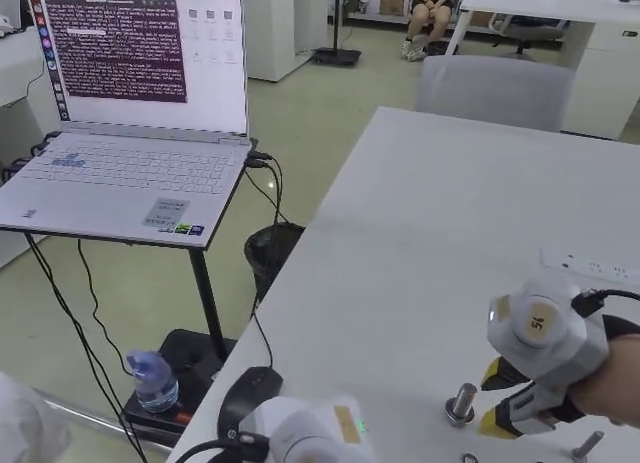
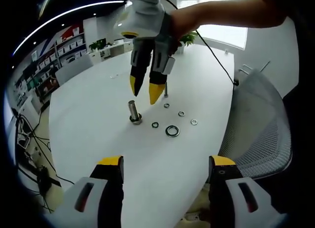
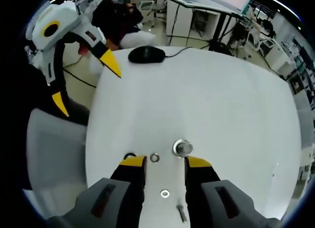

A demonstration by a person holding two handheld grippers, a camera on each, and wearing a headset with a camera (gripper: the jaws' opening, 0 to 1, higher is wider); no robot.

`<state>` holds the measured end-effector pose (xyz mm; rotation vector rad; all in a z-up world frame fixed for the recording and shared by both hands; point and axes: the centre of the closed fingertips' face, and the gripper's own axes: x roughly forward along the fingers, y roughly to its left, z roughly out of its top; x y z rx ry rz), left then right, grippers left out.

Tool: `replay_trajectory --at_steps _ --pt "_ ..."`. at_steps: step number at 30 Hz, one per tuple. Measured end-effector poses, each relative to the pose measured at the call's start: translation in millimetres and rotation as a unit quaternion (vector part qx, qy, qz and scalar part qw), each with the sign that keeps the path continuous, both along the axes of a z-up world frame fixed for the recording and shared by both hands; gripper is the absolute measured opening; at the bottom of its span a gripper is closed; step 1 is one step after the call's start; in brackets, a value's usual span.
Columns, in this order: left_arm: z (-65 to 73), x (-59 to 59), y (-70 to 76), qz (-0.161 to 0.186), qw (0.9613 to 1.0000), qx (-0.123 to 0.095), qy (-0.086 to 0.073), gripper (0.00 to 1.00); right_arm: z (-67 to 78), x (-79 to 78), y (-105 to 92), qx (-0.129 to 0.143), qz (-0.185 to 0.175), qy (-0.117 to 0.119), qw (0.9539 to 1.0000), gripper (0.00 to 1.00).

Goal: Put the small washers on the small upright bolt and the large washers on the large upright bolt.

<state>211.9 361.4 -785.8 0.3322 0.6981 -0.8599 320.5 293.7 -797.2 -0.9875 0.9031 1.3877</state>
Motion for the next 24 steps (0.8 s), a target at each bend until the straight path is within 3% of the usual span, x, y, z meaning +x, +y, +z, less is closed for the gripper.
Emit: replay_trajectory --at_steps 11,19,24 --pt "-0.9 -0.2 2.8 0.007 1.0 0.001 -0.001 0.71 -0.7 -29.7 -6.3 0.008 0.012 0.006 0.9999 0.37" --pt "-0.9 -0.3 1.8 0.006 1.0 0.0 -0.003 0.71 -15.1 -50.9 -12.2 0.003 0.025 0.012 0.9996 0.37" --pt "-1.4 -1.8 1.4 0.004 1.0 -0.001 -0.002 0.71 -25.6 -54.4 -15.3 -0.005 0.032 0.0 0.9995 0.37"
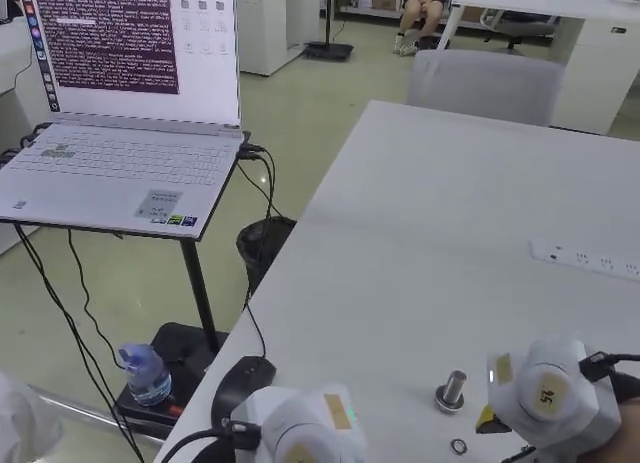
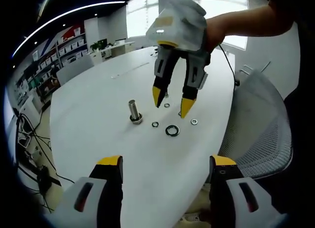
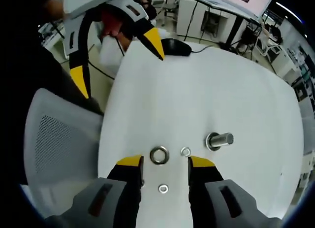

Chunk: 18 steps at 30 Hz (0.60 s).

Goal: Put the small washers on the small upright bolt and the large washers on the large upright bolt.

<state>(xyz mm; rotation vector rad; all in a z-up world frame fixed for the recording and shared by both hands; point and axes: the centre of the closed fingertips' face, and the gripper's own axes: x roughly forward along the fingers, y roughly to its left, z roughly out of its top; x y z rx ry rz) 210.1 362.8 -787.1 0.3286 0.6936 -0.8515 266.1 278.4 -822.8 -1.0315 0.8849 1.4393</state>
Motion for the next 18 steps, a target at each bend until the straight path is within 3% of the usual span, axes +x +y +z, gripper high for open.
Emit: replay_trajectory --at_steps 18 --pt "-0.4 -3.9 0.6 -0.001 1.0 0.0 -0.001 0.7 -35.2 -9.5 -4.0 -0.008 0.023 -0.013 0.9996 0.36"
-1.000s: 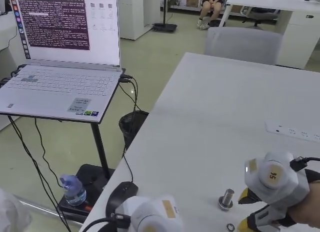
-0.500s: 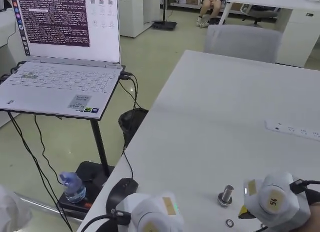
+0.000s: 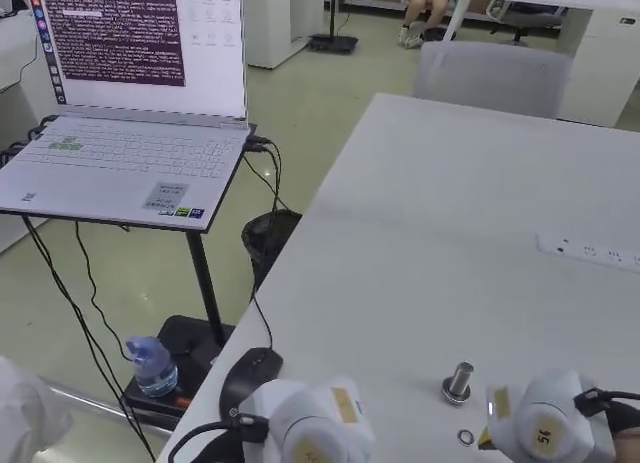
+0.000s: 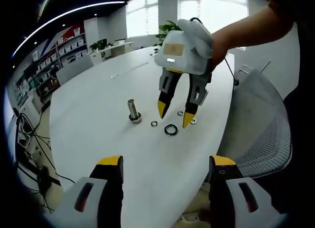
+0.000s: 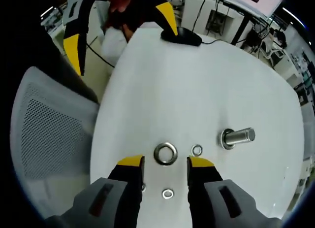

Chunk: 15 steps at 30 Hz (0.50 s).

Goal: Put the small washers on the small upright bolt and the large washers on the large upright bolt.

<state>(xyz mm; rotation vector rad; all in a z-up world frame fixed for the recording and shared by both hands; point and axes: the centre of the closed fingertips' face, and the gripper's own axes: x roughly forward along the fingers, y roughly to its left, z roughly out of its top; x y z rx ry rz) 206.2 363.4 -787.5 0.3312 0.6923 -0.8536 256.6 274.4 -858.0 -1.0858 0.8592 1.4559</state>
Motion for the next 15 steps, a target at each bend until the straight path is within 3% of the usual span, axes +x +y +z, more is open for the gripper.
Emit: replay_trajectory --at_steps 15 --pt "0.3 -1.8 -1.3 -0.009 0.9999 -0.004 0.003 0.69 -19.6 -0.1 0.0 -0.011 0.0 0.009 0.9999 0.34"
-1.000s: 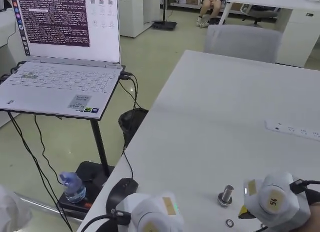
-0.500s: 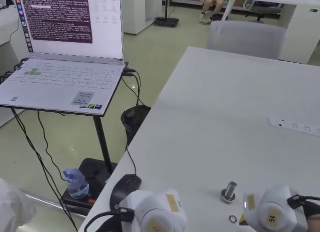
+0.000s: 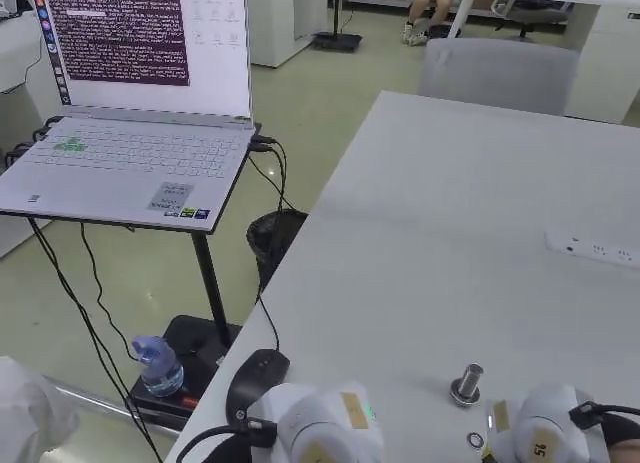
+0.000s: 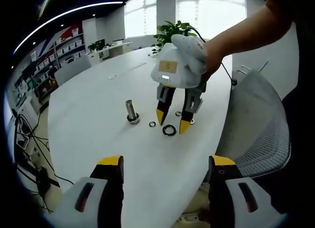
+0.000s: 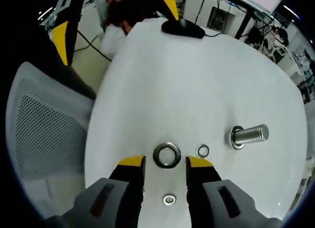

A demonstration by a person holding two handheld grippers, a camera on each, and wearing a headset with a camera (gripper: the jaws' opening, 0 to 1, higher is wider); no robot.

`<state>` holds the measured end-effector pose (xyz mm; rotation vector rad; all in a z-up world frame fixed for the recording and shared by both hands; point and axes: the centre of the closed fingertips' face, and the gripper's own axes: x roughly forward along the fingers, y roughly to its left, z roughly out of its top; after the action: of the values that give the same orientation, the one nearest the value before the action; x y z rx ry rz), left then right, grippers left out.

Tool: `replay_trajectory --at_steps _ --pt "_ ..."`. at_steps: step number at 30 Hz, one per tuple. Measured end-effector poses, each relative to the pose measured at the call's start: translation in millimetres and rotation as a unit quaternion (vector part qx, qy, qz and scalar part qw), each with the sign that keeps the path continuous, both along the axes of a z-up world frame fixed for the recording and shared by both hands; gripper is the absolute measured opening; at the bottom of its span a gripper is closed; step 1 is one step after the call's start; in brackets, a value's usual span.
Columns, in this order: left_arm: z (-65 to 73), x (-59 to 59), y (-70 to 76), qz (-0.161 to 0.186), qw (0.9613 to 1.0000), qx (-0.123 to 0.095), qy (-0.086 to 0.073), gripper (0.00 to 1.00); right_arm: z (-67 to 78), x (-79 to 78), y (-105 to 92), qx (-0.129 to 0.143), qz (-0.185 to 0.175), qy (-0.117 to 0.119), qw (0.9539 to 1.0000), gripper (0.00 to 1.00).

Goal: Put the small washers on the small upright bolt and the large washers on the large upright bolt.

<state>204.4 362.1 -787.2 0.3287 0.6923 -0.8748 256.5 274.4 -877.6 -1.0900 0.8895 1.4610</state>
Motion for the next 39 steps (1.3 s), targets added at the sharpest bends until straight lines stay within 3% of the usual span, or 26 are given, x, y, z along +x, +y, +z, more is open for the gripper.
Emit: replay_trajectory --at_steps 14,34,39 --pt "-1.1 1.0 2.5 0.002 1.0 0.002 0.001 0.68 -2.7 1.2 0.7 0.0 -0.006 0.011 0.9999 0.33" --pt "-3.6 -0.5 2.9 0.005 1.0 0.001 0.004 0.65 -2.3 -1.8 1.1 -0.029 0.007 -0.007 0.9995 0.23" --pt "-2.5 0.3 1.7 0.004 1.0 0.001 0.003 0.64 -1.8 0.1 0.9 -0.028 -0.004 -0.005 0.9996 0.21"
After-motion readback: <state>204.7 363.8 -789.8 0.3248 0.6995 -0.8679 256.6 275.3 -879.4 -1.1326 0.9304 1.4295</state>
